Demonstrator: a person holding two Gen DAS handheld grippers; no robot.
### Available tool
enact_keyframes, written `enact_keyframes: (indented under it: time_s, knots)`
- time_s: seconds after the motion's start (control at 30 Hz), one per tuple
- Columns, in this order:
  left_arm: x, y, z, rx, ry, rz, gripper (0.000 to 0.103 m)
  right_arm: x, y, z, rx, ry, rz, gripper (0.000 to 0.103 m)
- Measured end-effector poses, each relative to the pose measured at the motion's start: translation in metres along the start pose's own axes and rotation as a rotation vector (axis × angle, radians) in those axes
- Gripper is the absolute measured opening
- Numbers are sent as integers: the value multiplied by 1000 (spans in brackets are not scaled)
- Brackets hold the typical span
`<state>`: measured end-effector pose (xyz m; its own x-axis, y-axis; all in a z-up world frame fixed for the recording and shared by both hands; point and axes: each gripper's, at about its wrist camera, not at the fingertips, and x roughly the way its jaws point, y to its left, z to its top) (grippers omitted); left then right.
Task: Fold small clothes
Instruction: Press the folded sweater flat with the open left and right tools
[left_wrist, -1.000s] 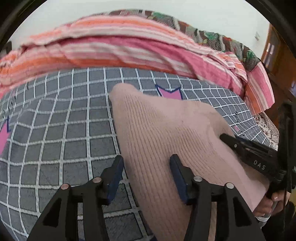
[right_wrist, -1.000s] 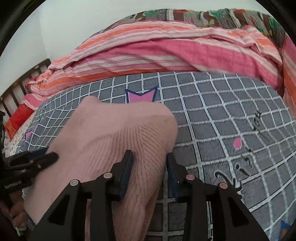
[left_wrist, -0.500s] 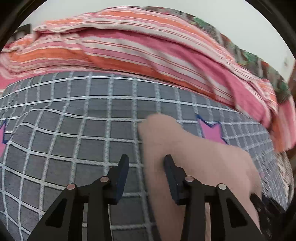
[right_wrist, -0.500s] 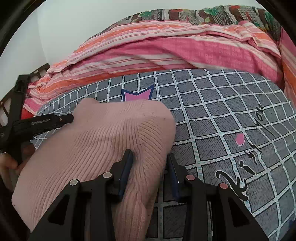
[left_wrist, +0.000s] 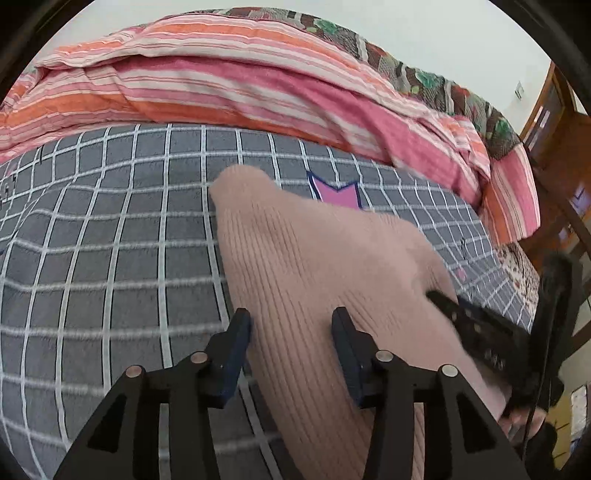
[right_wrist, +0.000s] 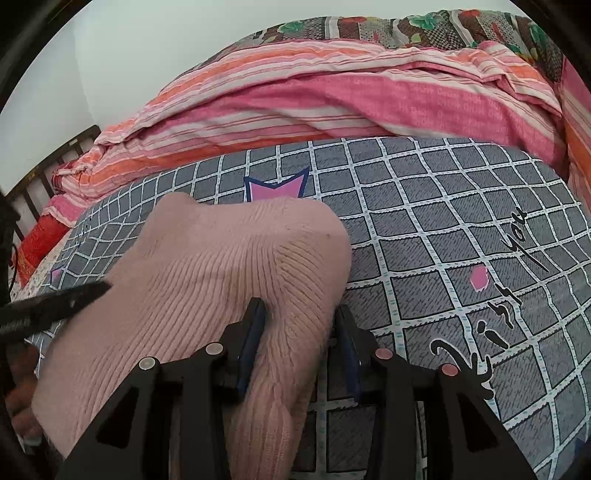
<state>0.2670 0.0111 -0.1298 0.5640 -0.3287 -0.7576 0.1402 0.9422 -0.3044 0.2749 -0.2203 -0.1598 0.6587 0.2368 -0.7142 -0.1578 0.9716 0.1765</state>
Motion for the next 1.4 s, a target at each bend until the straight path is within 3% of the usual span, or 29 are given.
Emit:
enact_keyframes:
  time_s: [0.17, 0.3, 0.4, 0.57, 0.73, 0.9, 1.4]
  knots:
    - [-15, -2, -17, -17, 2, 0, 44, -14, 3, 7, 6, 36, 0, 39]
    - [-25, -10, -27, 17, -13, 33, 44, -38, 13, 5, -37, 12, 25, 41]
    - [-29, -15, -32, 38, -21, 52, 44, -40, 20, -7, -89, -2, -9, 41]
    - [-33, -19, -38, 65, -35, 75, 44, -38, 12, -15, -36, 6, 1, 40]
    - [-46, -15, -32, 41, -50, -17, 46, -52, 9, -9, -6, -7, 13, 41]
    - [-34, -24, -49, 109, -69, 51, 51, -40, 9, -23, -25, -7, -3, 40]
    - [-41, -21, -67, 63, -83, 31, 52, -44, 7, -29, -17, 28, -43, 40]
